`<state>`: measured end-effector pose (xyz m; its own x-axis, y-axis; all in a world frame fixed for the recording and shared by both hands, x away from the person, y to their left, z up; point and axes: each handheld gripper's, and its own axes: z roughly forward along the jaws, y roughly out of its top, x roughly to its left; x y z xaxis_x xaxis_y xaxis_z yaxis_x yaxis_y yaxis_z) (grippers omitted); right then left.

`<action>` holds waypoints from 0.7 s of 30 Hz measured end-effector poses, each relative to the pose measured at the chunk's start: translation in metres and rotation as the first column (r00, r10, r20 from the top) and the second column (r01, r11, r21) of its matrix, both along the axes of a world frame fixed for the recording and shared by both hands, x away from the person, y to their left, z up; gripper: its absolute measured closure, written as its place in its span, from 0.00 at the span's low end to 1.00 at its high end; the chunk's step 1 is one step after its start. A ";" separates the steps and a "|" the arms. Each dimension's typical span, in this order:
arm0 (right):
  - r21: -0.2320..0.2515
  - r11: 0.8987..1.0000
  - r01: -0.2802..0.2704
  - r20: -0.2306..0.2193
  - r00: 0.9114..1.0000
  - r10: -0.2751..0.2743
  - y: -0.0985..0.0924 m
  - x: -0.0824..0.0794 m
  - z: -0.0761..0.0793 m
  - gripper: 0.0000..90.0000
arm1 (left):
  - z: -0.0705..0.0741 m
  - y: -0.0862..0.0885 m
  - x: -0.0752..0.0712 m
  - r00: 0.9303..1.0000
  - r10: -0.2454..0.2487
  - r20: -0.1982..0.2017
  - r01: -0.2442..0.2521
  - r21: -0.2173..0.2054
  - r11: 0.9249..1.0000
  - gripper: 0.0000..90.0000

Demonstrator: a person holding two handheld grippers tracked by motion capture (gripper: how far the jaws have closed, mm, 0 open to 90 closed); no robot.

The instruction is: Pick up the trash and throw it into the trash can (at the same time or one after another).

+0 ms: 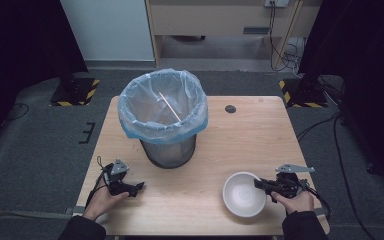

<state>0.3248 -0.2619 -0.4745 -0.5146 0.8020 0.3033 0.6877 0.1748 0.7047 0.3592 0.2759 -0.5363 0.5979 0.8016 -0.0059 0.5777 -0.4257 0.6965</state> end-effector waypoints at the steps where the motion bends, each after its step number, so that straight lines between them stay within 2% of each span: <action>1: 0.007 1.000 0.009 0.006 1.000 -0.009 0.000 0.000 0.001 0.93 | 0.000 0.000 0.000 1.000 0.000 0.000 0.000 0.000 1.000 0.00; 2: 0.035 0.999 0.034 0.039 0.999 -0.035 -0.002 0.000 0.006 0.93 | 0.000 0.000 0.000 1.000 0.000 0.000 0.000 0.000 1.000 0.00; 3: 0.042 0.998 0.037 0.056 0.998 -0.039 -0.003 0.001 0.007 0.93 | 0.000 0.000 0.000 1.000 0.000 0.000 0.000 0.000 1.000 0.00; 6: 0.080 0.995 0.062 0.087 0.994 -0.069 -0.004 0.001 0.011 0.93 | 0.000 0.000 0.000 1.000 0.000 0.000 0.000 0.000 1.000 0.00; 10: 0.138 0.986 0.094 0.143 0.983 -0.114 -0.007 0.000 0.018 0.93 | 0.000 0.000 0.000 1.000 0.000 0.000 0.000 0.000 1.000 0.00; 14: 0.208 0.971 0.118 0.187 0.970 -0.158 -0.008 -0.003 0.027 0.93 | 0.000 0.000 0.000 1.000 0.000 0.000 0.000 0.000 1.000 0.00; 16: 0.252 0.959 0.127 0.209 0.961 -0.182 -0.010 -0.003 0.032 0.93 | 0.000 0.000 0.000 1.000 0.000 0.000 0.000 0.000 1.000 0.00; 18: 0.309 0.941 0.138 0.224 0.951 -0.213 -0.013 -0.004 0.037 0.93 | 0.000 0.000 0.000 1.000 0.000 0.000 0.000 0.000 1.000 0.00; 21: 0.339 0.927 0.160 0.243 0.937 -0.250 -0.019 -0.005 0.041 0.93 | 0.000 0.000 0.000 1.000 0.000 0.000 0.000 0.000 1.000 0.00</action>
